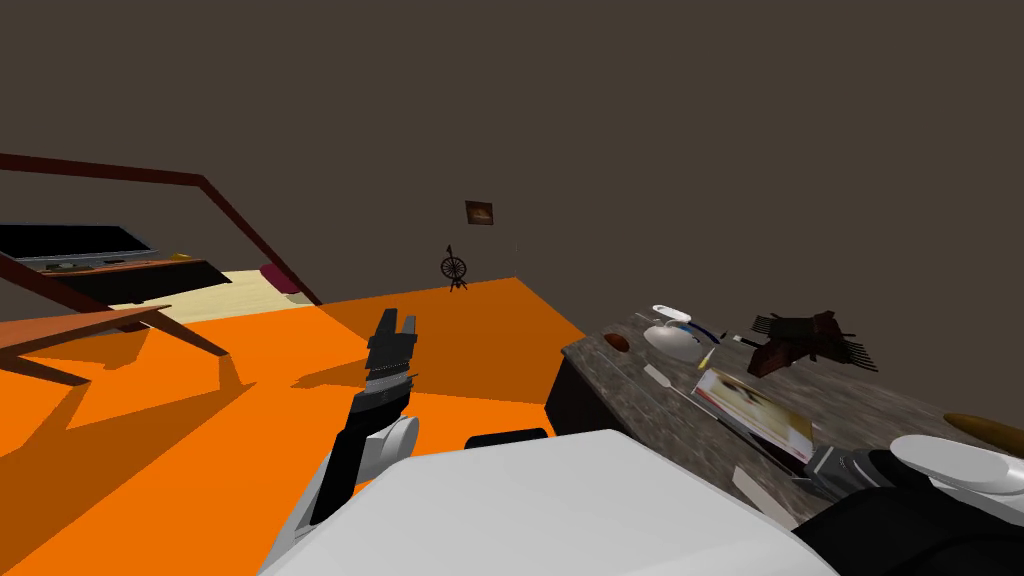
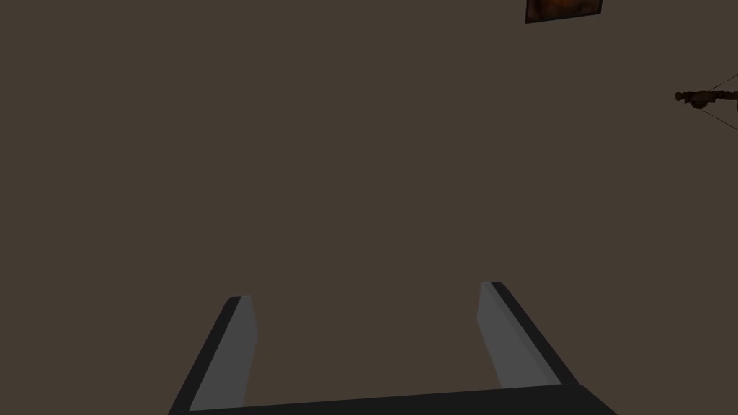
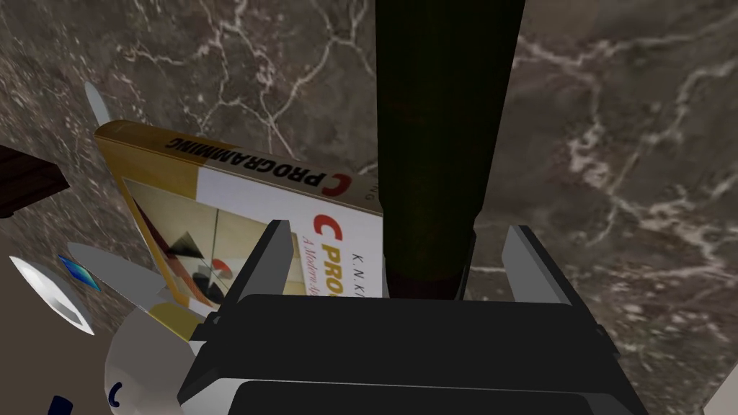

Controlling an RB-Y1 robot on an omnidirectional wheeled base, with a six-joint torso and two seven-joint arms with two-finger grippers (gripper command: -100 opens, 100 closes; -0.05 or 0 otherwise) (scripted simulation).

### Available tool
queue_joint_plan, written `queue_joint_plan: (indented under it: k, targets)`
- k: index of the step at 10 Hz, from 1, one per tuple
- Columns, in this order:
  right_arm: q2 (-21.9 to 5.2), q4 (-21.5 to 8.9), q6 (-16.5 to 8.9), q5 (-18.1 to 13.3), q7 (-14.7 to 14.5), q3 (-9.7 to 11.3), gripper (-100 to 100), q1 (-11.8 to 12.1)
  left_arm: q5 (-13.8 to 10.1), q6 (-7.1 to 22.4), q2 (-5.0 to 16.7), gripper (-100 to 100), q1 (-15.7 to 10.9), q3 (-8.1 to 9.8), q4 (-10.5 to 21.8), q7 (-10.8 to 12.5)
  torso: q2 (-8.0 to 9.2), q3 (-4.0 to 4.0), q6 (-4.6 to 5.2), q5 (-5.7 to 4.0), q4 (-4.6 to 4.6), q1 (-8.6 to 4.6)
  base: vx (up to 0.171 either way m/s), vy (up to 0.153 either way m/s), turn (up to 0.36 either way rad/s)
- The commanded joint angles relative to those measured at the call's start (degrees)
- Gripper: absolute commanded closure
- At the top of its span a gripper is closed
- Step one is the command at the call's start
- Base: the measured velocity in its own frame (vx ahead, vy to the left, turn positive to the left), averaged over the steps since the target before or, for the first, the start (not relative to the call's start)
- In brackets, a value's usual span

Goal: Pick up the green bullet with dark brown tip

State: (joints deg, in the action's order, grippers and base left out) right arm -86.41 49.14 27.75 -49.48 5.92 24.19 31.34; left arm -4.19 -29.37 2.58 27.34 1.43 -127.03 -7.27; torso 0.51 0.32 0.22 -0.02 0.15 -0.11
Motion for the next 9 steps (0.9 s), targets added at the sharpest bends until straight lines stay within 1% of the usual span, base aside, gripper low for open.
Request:
queue_joint_plan:
  k: [1, 2, 3, 5, 6, 7, 9]
  targets:
    - [0.03, -0.02, 0.0, -0.21, 2.35, 0.03, -100, -0.01, 0.0, 0.0, 0.0, 0, 0.0, 0.0, 0.0, 0.0, 0.0, 0.0, 0.0, 0.0, 0.0, 0.0, -0.006, -0.001, -0.038]
    - [-0.13, 0.64, -0.57, -3.01, 4.25, 0.9, -100, -0.69, 0.0, 0.0, 0.0, 0, 0.01, 0.0, 0.0, 0.0, -0.22, -0.13, -0.02, 0.01, -0.05, 0.05, -0.103, -0.005, 0.28]
    - [-0.13, 0.64, -0.57, -3.79, 5.8, 0.9, -100, -0.69, 0.0, 0.0, 0.0, 0, -0.02, -0.01, 0.0, 0.0, -0.06, -0.06, -0.14, 0.02, -0.04, 0.05, -0.143, -0.03, 0.238]
    - [-0.13, 0.64, -0.57, -3.79, 8.6, 0.9, -100, -0.69, 0.0, 0.0, 0.0, 0, 0.0, 0.0, 0.0, 0.0, -0.02, -0.01, 0.0, 0.0, -0.01, 0.0, -0.053, -0.002, -0.015]
    - [-0.29, 1.29, -1.14, -6.6, 10.51, 1.76, -100, -1.36, 0.0, 0.0, 0.0, 0, 0.01, 0.0, 0.0, 0.0, -0.18, -0.11, -0.01, 0.01, -0.04, 0.07, -0.124, 0.025, 0.332]
    - [-0.29, 1.29, -1.14, -7.36, 12.09, 1.76, -100, -1.36, 0.0, 0.0, 0.0, 0, -0.02, -0.01, 0.0, 0.0, -0.01, -0.03, -0.15, 0.03, -0.03, 0.14, -0.144, 0.006, 0.191]
    - [-0.29, 1.29, -1.14, -7.36, 14.85, 1.76, -100, -1.36, 0.0, 0.0, 0.0, 0, 0.0, 0.0, 0.0, 0.0, -0.01, 0.0, 0.01, 0.01, 0.0, 0.02, -0.051, -0.012, -0.022]
